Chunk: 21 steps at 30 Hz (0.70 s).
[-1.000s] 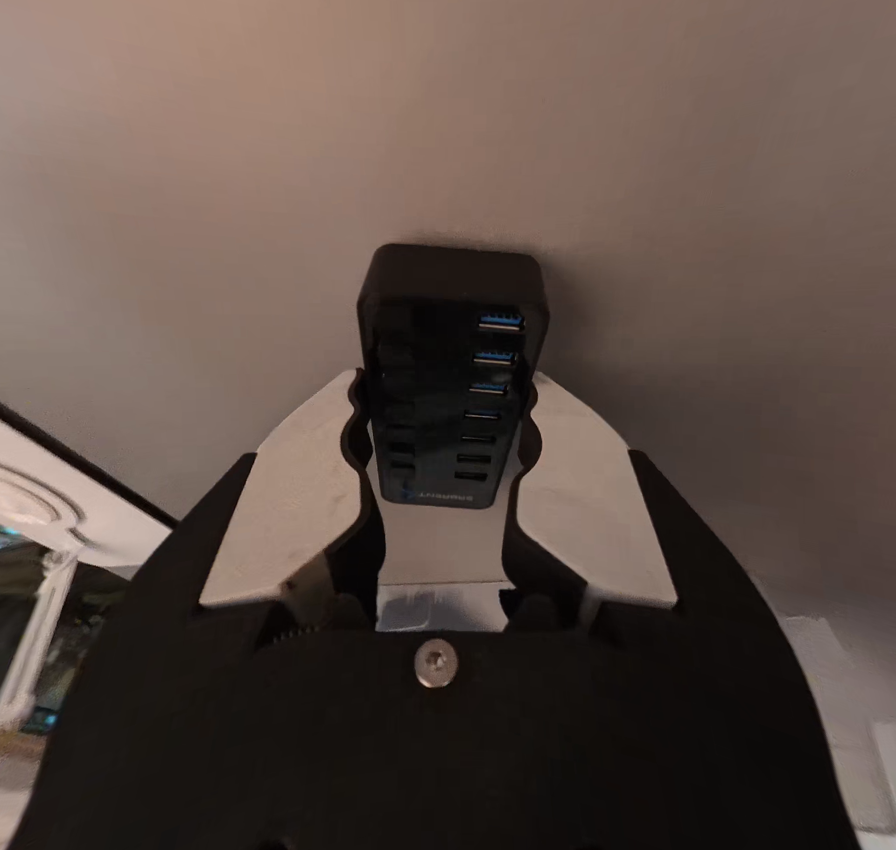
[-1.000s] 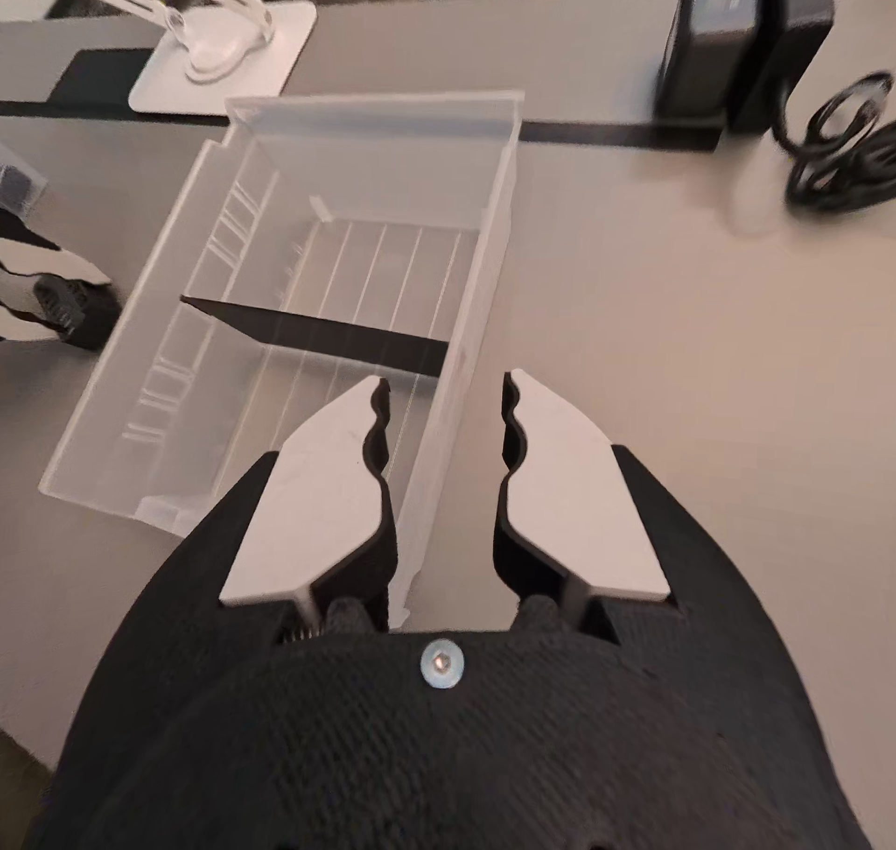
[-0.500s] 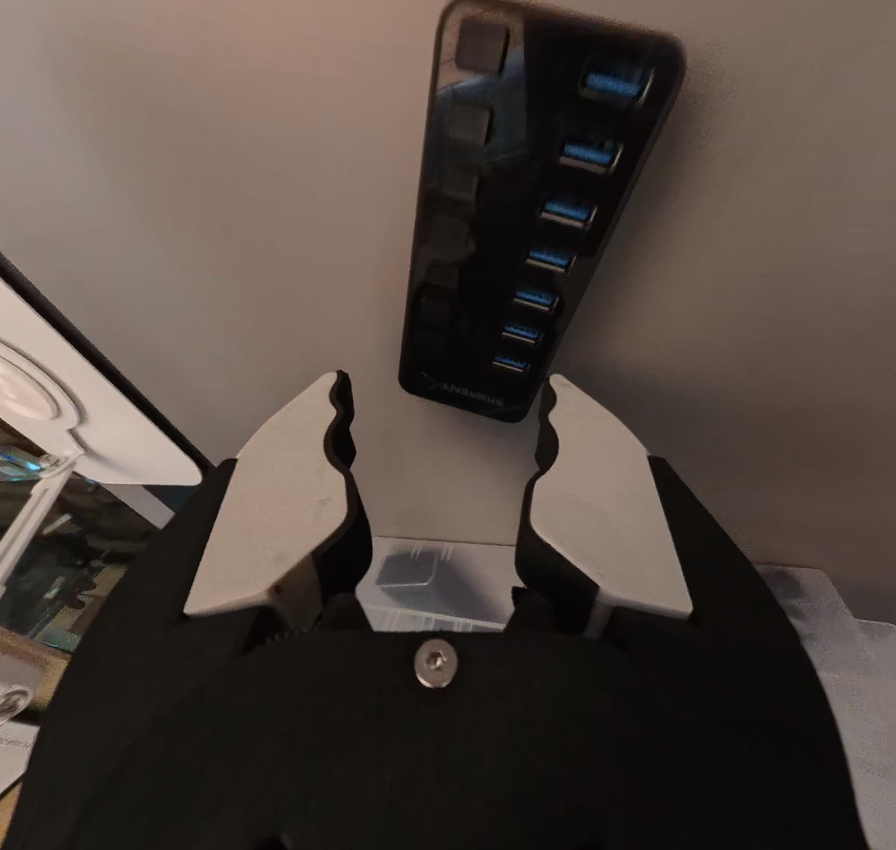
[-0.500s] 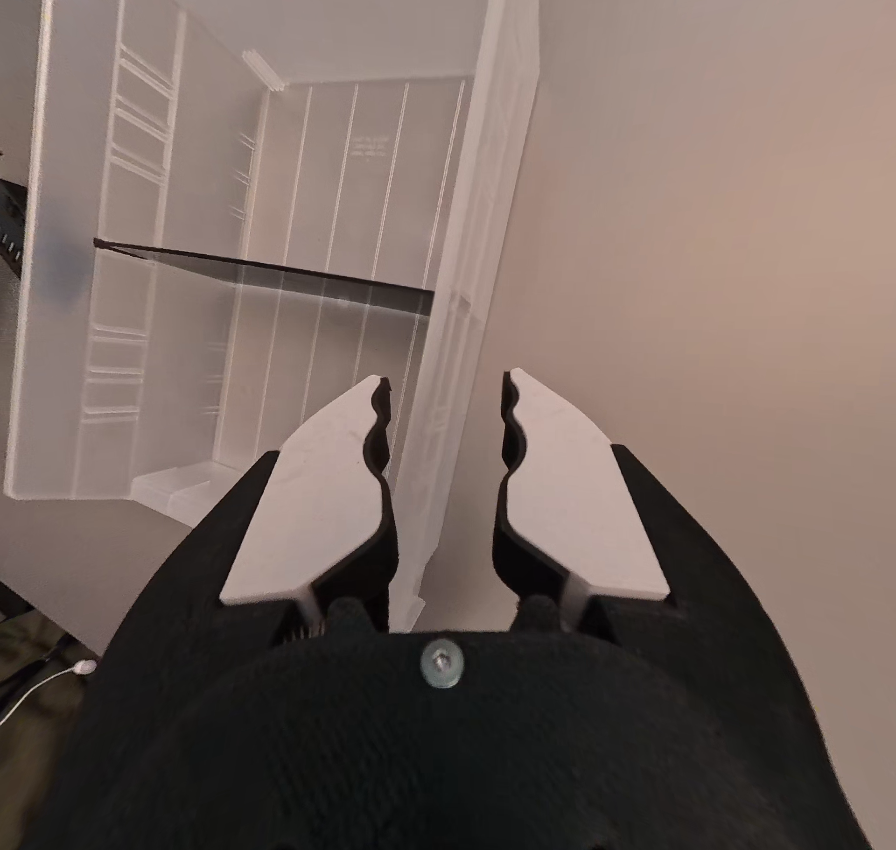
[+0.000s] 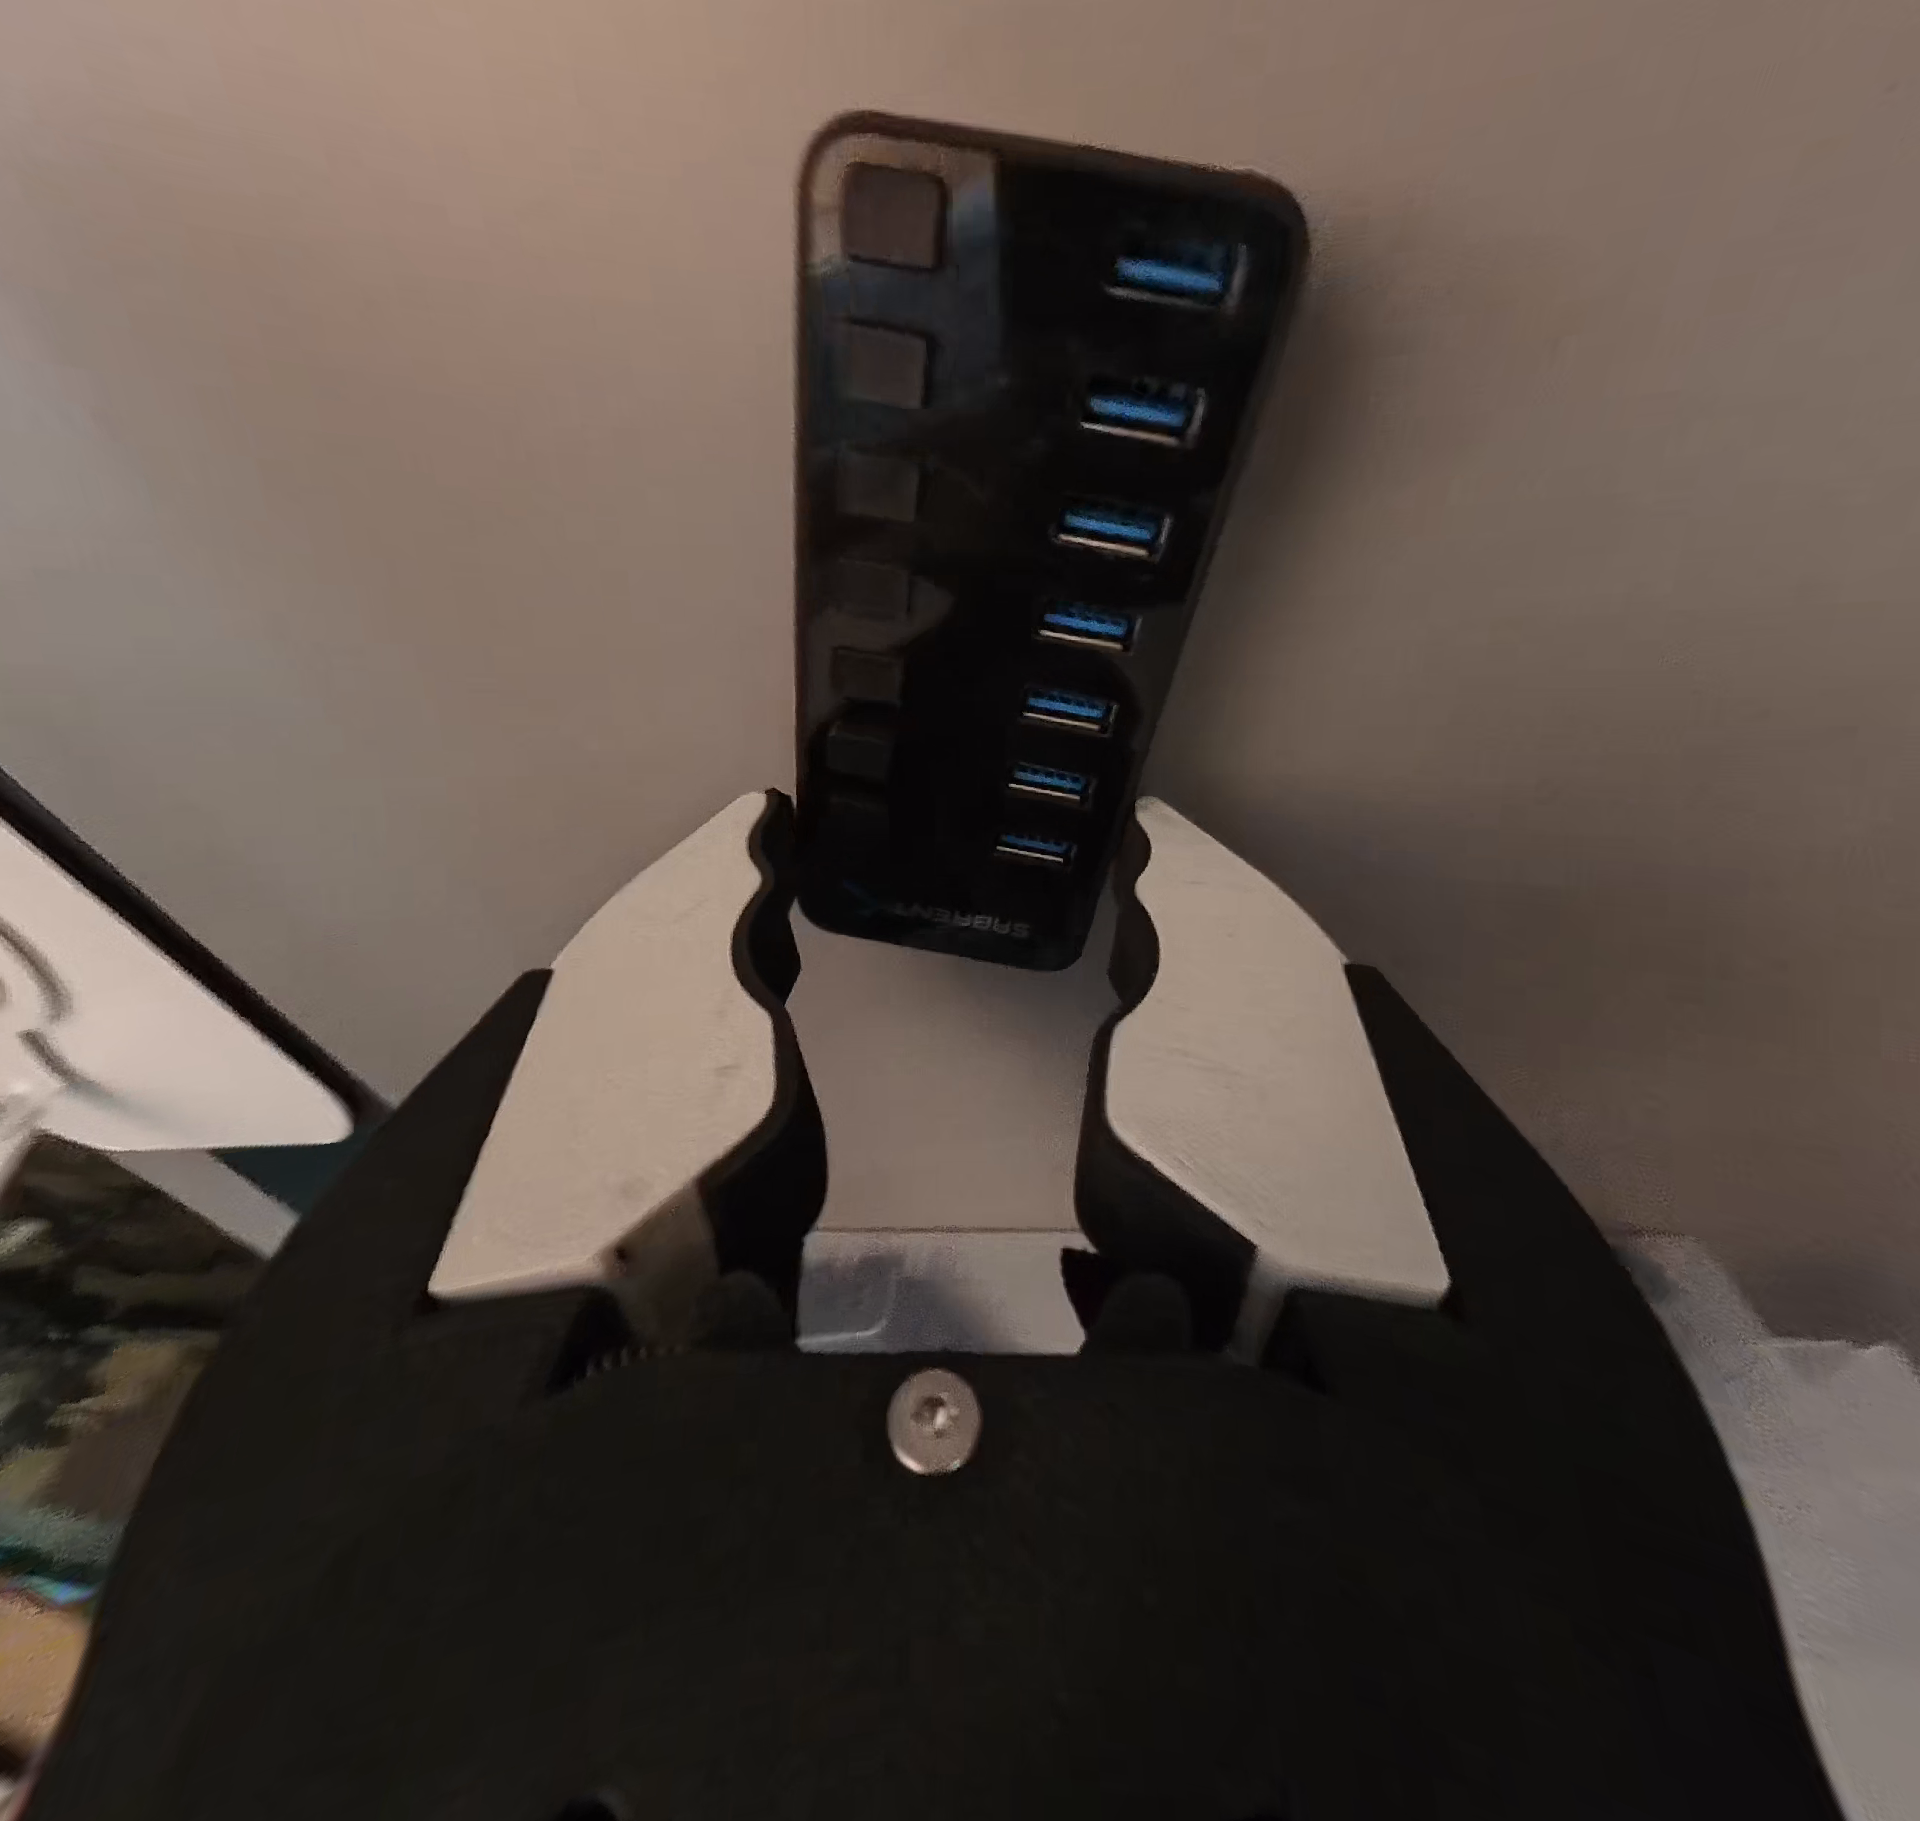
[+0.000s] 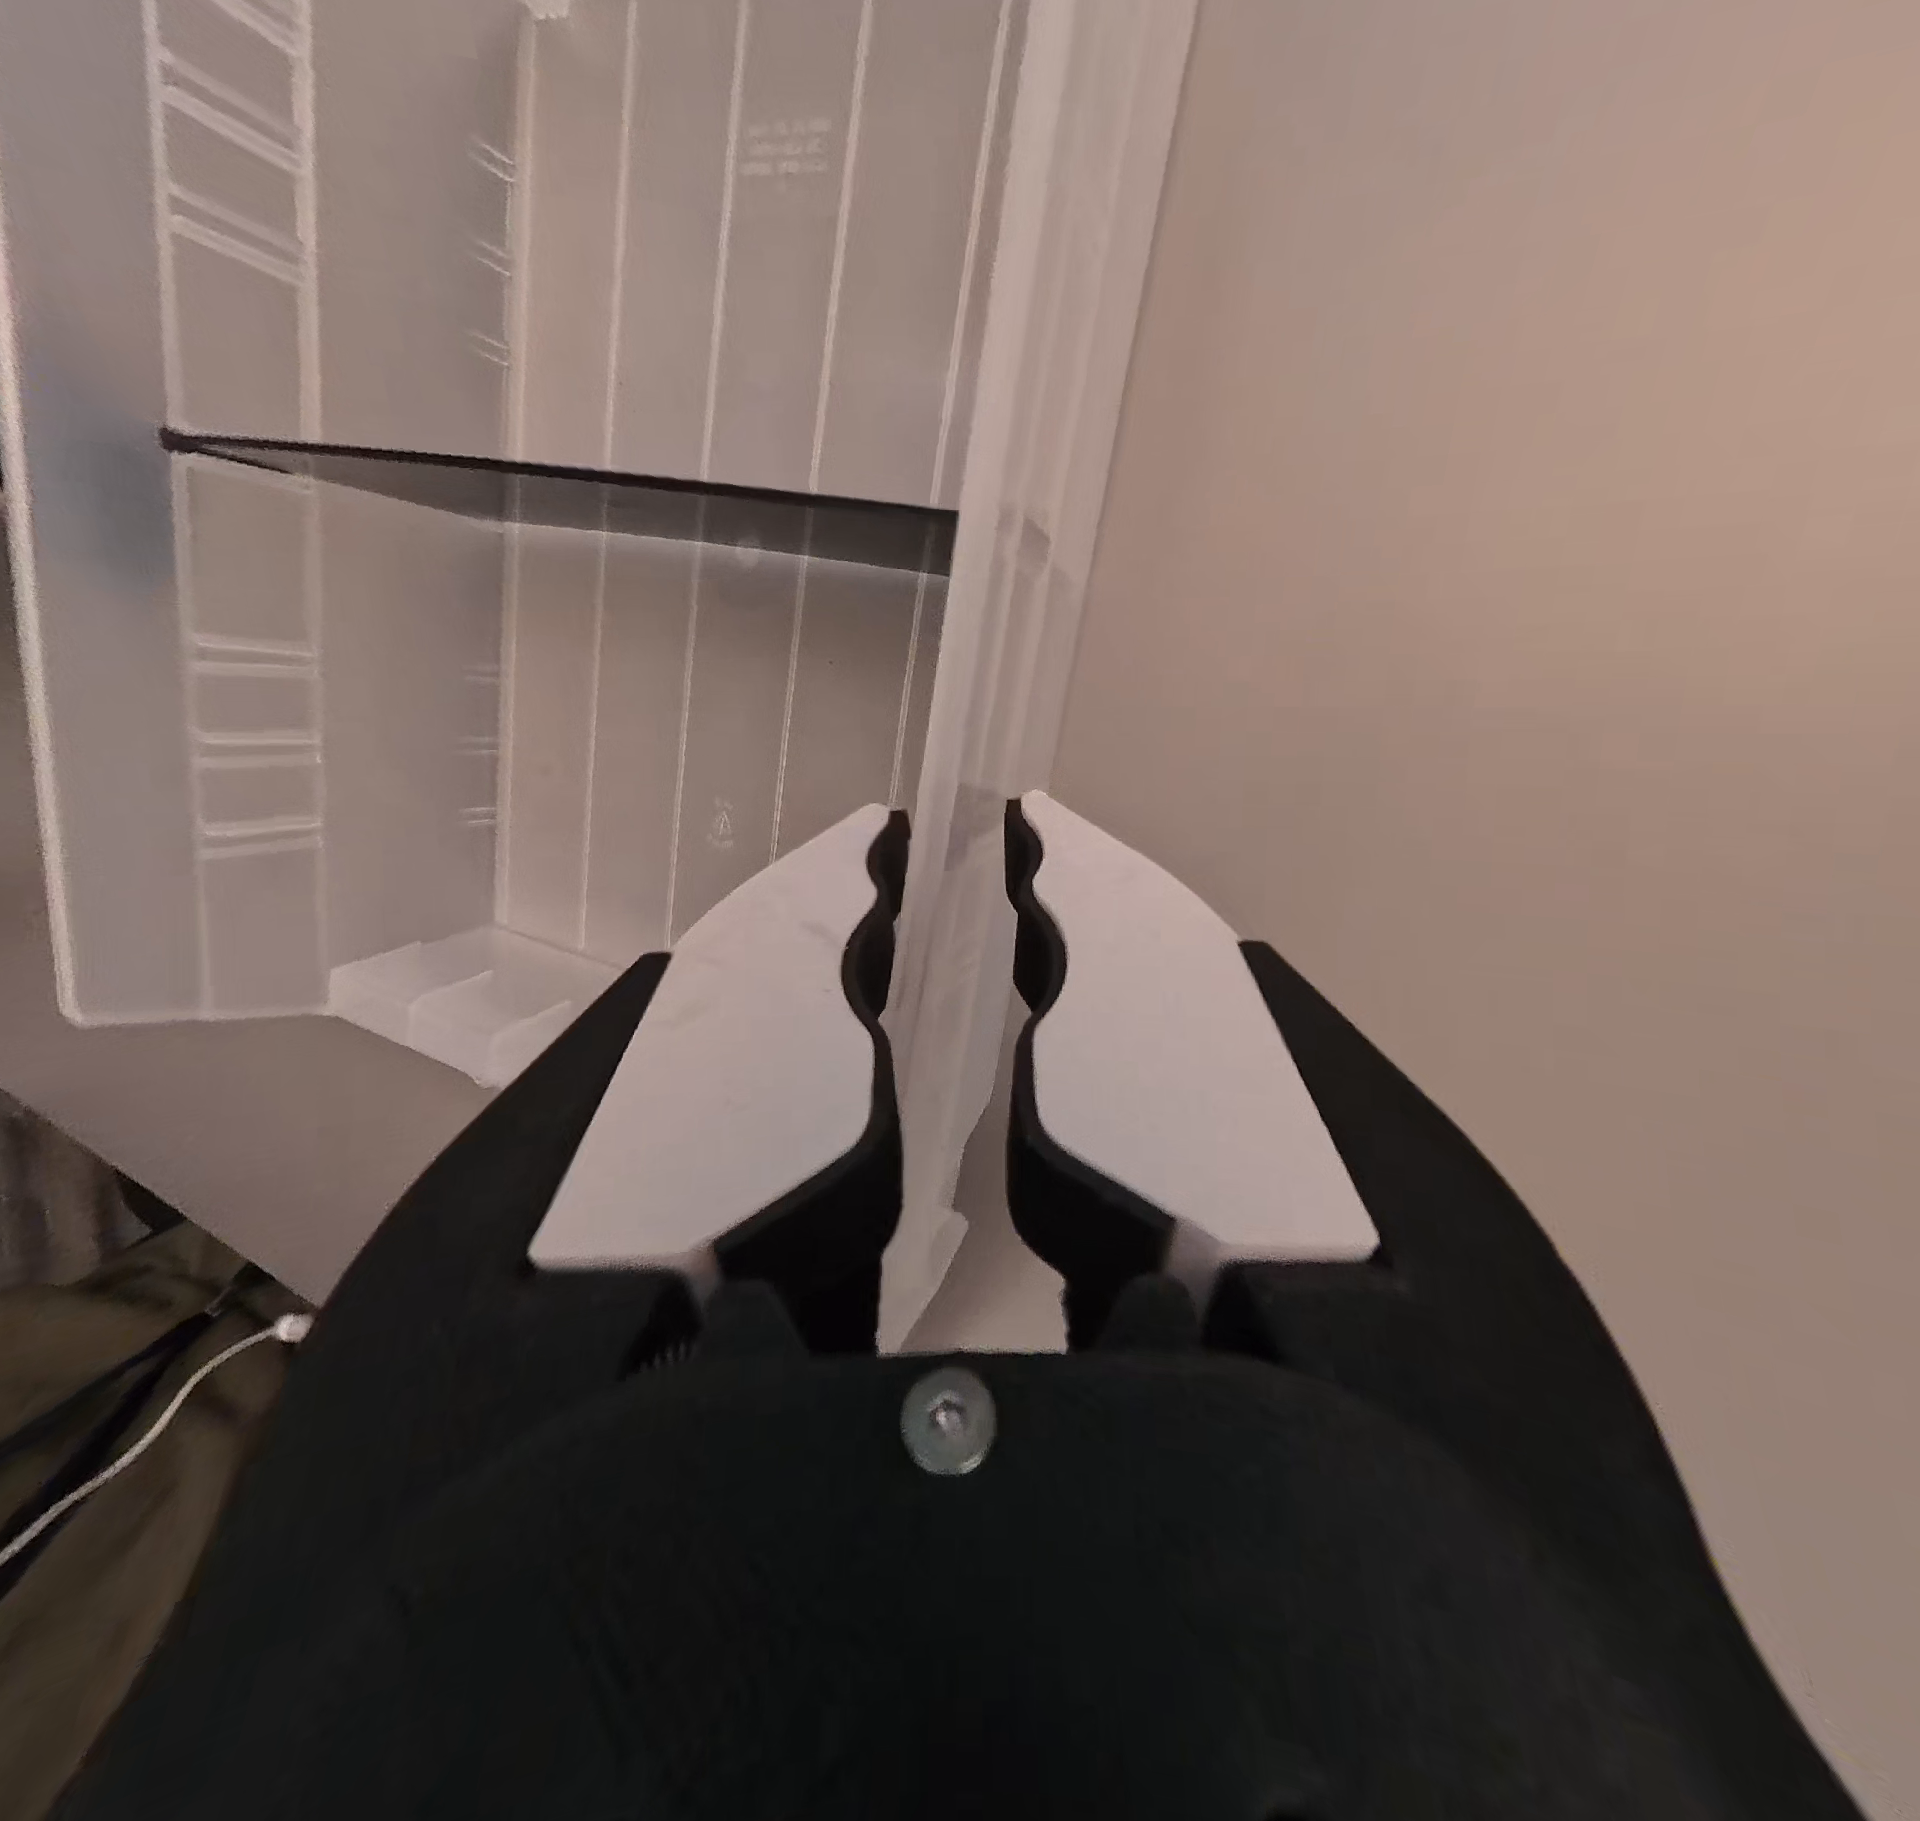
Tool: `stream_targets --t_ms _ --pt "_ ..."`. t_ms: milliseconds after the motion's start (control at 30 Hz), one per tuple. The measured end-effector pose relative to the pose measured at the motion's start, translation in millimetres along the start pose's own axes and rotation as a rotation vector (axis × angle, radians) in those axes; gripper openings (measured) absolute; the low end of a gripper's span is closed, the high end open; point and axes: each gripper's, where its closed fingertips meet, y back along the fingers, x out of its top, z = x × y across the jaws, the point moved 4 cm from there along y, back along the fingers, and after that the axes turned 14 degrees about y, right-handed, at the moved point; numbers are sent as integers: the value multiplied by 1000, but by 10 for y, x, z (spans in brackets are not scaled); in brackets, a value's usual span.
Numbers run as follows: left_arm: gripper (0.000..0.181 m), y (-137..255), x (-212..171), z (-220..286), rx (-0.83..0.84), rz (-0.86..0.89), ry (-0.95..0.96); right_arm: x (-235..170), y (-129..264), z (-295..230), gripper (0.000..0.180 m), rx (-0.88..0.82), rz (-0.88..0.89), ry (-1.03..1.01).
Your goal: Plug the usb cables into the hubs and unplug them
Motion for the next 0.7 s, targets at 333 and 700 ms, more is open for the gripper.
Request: stream_targets --t_ms 333,700 --pt "57 6 71 -60 -68 -195 -123 -155 115 79 10 -138 -53 -144" --pt "57 -16 -16 -73 28 -191 -200 -136 56 -104 10 -148 -123 -188"
